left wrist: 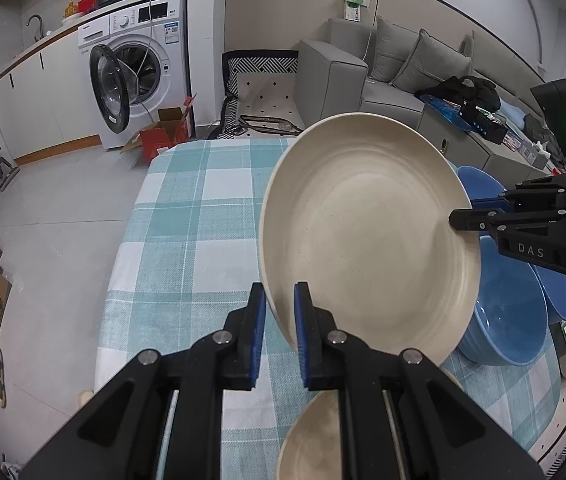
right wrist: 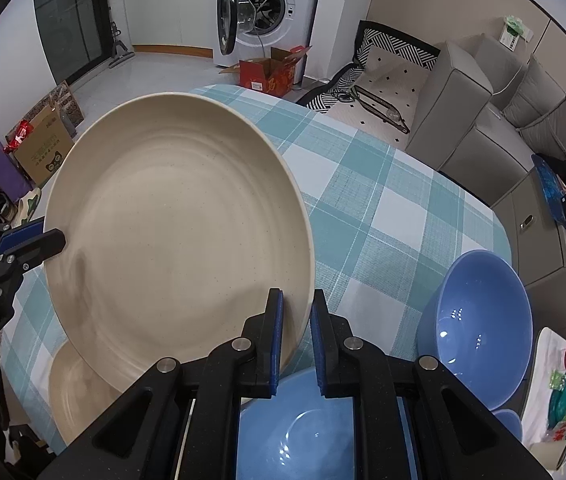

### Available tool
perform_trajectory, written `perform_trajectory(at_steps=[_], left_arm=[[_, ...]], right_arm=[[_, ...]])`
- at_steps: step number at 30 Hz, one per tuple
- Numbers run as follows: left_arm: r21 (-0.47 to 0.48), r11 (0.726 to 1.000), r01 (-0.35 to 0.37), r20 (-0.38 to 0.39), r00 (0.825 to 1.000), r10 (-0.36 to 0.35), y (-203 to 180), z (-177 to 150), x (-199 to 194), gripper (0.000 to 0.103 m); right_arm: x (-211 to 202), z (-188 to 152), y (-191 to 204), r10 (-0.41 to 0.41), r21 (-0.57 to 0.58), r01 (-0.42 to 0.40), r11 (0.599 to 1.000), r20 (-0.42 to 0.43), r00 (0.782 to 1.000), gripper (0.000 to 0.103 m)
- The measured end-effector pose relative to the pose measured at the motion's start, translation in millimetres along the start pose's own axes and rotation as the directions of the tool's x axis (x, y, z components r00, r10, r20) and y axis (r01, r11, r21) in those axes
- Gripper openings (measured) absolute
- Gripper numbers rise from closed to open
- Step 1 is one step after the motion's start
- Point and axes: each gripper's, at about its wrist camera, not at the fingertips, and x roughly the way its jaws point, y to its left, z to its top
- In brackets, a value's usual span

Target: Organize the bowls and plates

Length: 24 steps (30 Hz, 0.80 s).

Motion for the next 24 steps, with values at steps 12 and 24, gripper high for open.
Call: perform_trajectory(at_steps=[12, 24], left_arm=[[-0.008, 1.000, -0.008, 0.013, 1.000, 0.008, 1.5, -15.5, -20.4, 0.012], [-0.005, 1.000, 0.005, -0.015, 1.000, -0.005, -0.4, -25.3, -22.1, 0.012]], right_arm=[[-14.2, -13.9, 14.5, 0.008, -0.026, -0.008, 1.000, 0.004, 1.000, 0.013], [-10.9, -24.3, 23.2, 0.008, -0.048, -0.009, 0.999, -0.036, 0.999, 0.013]])
